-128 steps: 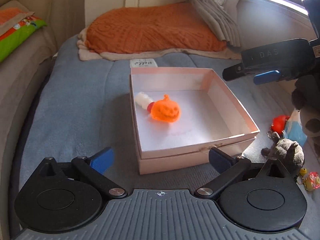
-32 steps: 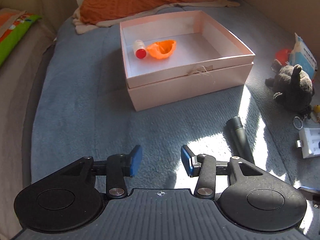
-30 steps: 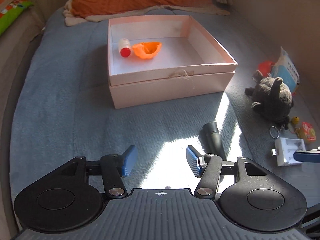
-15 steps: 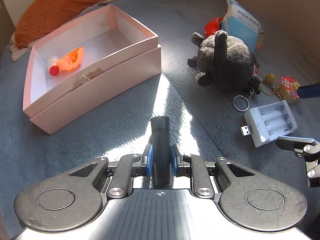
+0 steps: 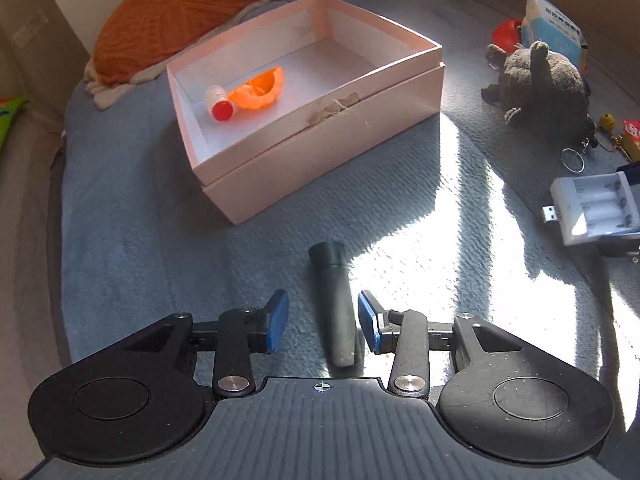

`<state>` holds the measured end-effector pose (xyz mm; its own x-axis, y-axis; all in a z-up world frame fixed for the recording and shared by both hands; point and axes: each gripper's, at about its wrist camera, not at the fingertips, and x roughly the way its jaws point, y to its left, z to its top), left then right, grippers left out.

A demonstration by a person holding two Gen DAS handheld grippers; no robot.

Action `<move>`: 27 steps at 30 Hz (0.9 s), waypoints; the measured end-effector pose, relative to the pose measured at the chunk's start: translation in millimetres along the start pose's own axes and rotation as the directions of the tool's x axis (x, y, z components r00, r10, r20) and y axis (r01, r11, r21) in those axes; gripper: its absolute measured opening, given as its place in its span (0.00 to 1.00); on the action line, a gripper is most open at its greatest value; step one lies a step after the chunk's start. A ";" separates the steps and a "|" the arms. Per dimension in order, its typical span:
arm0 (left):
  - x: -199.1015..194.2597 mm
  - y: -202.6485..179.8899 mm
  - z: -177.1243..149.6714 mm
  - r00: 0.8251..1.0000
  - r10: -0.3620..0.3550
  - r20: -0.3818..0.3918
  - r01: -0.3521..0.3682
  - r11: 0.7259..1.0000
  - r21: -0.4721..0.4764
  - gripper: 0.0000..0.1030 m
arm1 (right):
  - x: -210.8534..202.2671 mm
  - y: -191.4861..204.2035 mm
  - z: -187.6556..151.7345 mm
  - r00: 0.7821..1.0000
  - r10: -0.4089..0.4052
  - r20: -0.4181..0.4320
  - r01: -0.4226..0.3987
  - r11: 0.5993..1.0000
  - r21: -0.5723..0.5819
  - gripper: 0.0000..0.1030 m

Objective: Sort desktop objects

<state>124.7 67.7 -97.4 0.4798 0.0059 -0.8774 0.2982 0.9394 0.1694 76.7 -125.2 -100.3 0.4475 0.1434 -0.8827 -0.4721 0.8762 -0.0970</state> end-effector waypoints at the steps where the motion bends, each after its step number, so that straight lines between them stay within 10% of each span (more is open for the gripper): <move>1: 0.7 1.2 -0.5 0.999 -0.037 -0.010 0.036 0.999 -0.036 0.45 | -2.1 8.4 0.6 1.000 0.017 0.009 -0.016 0.999 -0.031 0.62; 12: 7.4 -4.3 6.3 0.973 -0.231 -0.029 0.215 0.939 -0.269 0.73 | 0.6 0.2 -3.2 0.982 -0.189 0.012 0.189 0.982 -0.030 0.73; 18: -13.9 -10.0 -0.1 0.860 -0.508 0.056 0.498 0.807 -0.318 0.75 | -1.6 -27.8 0.1 0.966 -0.260 0.008 0.258 0.962 0.087 0.75; 27: -15.5 -22.4 -27.1 0.953 -0.299 -0.041 0.282 0.932 -0.229 0.72 | 2.4 -14.3 -4.2 0.972 -0.233 0.023 0.232 0.972 0.048 0.81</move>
<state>88.2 55.9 -99.8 0.3340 -0.2610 -0.9057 0.2242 0.9553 -0.1926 81.3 -139.3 -103.0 0.5625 -0.0544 -0.8250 -0.3182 0.9067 -0.2768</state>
